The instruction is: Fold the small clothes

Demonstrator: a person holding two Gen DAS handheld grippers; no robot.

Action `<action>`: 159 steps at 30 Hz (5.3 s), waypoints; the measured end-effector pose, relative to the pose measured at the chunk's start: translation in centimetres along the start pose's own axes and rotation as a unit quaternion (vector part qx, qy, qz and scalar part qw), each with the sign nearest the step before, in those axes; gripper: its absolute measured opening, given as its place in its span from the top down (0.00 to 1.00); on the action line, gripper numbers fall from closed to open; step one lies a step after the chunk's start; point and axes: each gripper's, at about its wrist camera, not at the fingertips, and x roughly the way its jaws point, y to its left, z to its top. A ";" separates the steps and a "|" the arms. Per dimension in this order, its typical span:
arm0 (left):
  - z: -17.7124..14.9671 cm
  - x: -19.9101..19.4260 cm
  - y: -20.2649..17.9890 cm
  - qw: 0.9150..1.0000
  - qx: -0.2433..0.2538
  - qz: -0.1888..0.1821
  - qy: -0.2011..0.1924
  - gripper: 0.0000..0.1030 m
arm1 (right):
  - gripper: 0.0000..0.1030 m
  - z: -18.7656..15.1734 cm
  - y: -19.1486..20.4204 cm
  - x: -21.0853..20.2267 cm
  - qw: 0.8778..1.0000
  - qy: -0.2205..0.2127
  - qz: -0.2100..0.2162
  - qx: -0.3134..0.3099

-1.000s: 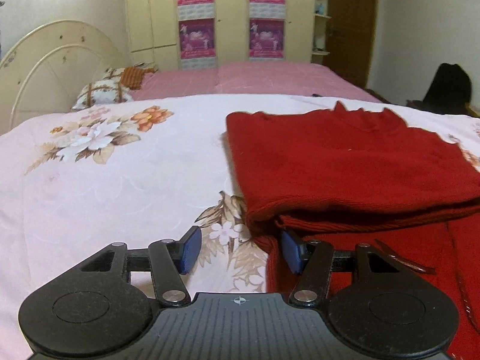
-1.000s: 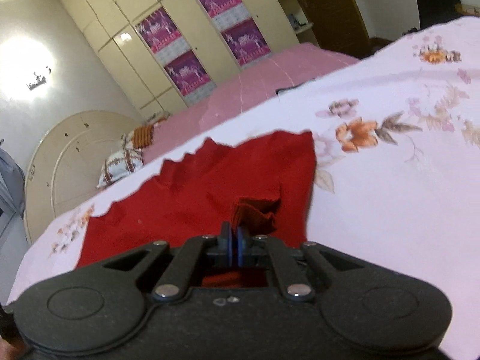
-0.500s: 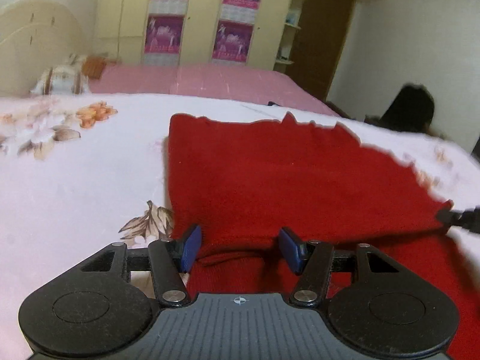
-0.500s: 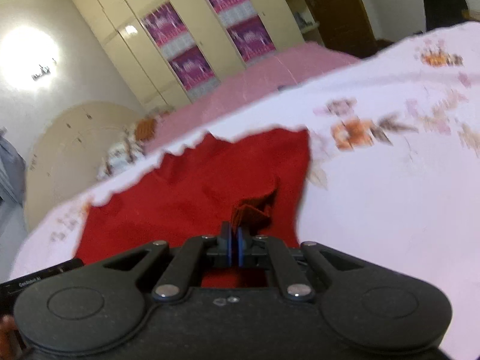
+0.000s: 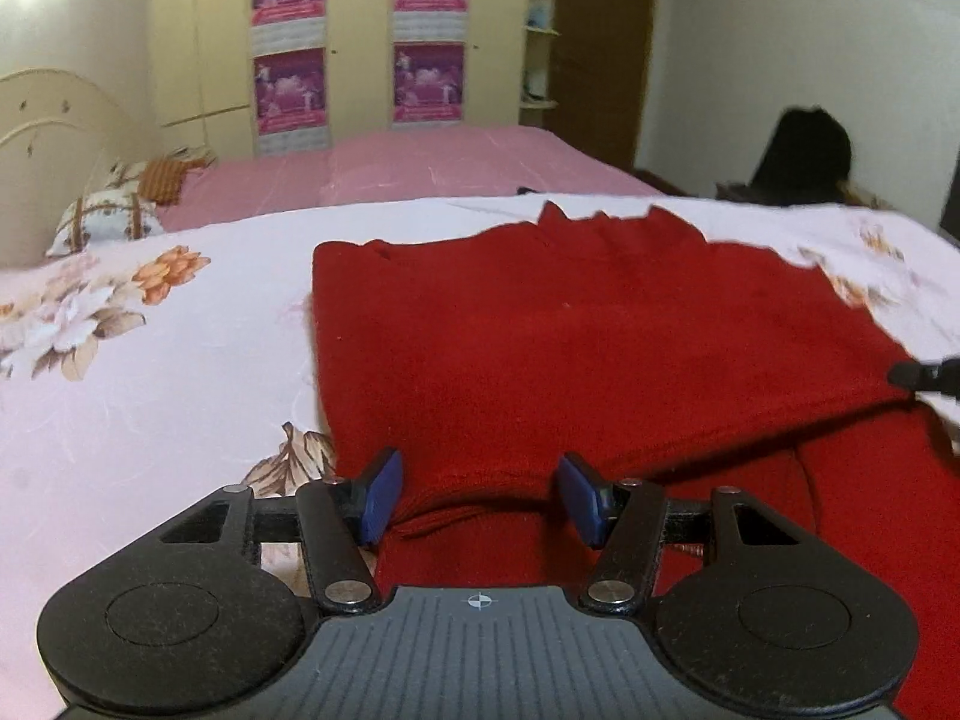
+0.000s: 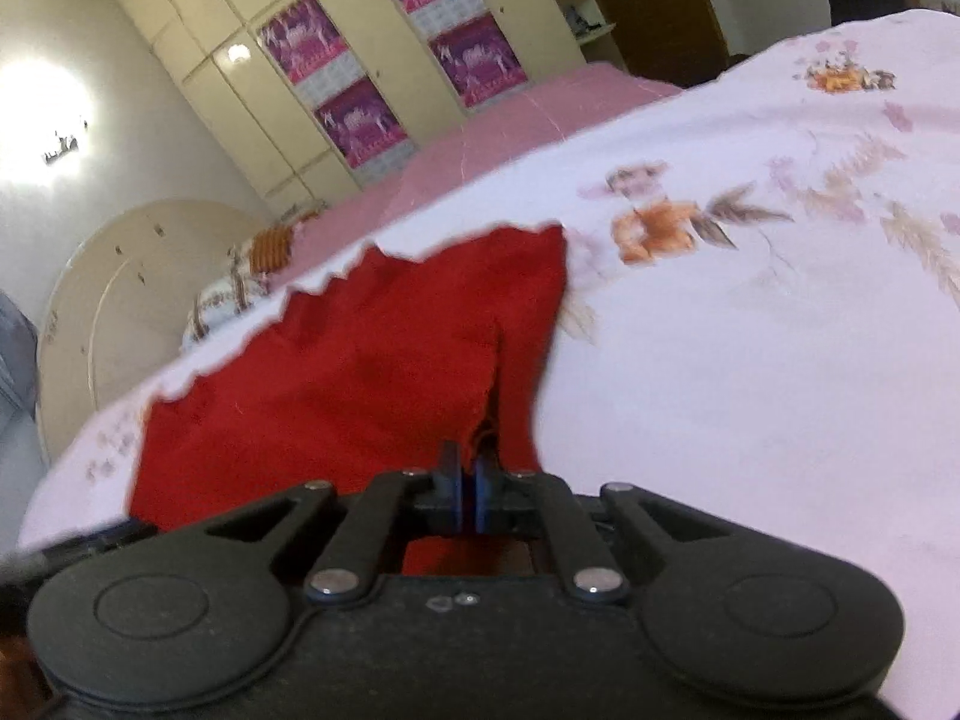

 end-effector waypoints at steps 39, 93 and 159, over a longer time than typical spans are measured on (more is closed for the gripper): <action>3.1 1.5 -8.2 0.998 0.039 -0.022 -0.050 0.43 | 0.76 -1.0 12.4 3.7 0.964 -0.029 -0.039 -0.260; 5.7 5.2 -1.7 0.998 0.012 0.055 -0.031 0.14 | 0.67 2.0 7.3 4.6 0.961 -0.060 -0.101 -0.252; -20.1 -17.2 6.2 0.897 -0.357 -0.241 0.096 0.67 | 0.68 -17.4 -1.4 -18.1 0.969 0.104 0.127 0.184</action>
